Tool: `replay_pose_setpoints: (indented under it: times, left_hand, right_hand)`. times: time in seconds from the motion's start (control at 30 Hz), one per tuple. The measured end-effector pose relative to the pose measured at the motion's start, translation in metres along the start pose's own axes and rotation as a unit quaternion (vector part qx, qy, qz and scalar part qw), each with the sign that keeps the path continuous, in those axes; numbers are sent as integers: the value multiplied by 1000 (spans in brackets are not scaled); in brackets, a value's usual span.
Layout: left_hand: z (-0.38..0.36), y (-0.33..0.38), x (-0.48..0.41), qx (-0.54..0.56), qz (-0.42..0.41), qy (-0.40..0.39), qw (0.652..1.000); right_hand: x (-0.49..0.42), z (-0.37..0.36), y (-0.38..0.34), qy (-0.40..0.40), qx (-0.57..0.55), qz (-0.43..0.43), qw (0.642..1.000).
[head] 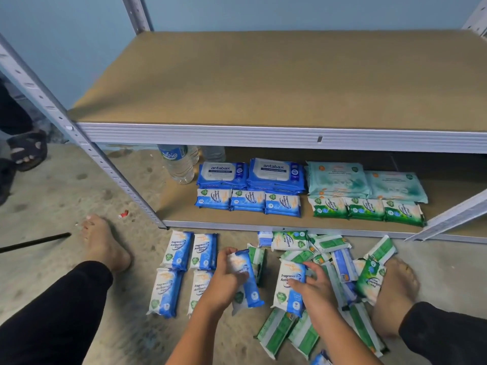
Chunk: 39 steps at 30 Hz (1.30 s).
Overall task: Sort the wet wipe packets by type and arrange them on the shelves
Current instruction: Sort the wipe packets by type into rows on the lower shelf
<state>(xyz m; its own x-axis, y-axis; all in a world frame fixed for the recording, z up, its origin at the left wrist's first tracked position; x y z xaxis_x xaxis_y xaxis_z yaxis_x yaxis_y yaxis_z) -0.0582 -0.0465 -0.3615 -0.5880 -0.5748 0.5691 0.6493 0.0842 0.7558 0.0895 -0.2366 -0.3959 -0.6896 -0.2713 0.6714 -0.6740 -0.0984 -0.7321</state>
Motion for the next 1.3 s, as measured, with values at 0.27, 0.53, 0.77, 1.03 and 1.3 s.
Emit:
replay_pose_setpoints:
  times: [0.27,0.53,0.77,1.03,1.3]
  left_hand:
    - [-8,-16,-92,-78,16,63,995]
    - [-56,-37,-122,-215,6,-4,977]
    - [-109,-55,-65,-227,-20,-88,970]
    - [-44,-48,-90,-79,9,-6,997]
    - [24,-43,-148,-159,-9,73,985]
  right_hand:
    - [-51,-11,-5,6,49,11,999]
    - [-87,-18,-16,-1,84,8,996]
    - [-81,-5,-6,34,60,9,998]
    - [-75,-11,12,36,80,5,996]
    - [-107,-90,30,-43,150,27,987]
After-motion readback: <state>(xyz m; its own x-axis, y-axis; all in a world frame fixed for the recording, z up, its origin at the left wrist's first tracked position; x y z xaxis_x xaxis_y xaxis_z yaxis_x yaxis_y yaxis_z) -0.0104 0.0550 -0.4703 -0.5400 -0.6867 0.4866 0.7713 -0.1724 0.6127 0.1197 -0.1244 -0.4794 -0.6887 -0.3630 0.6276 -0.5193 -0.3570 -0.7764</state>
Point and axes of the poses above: each hand's wrist, its own x-axis away from the middle knuckle, its own z-axis out of the back of the hand, y = z × x, the point moved 9 cm from there along -x, towards the middle knuckle, and after that the axes turned 15 degrees about -x, right-handed, at the moved point
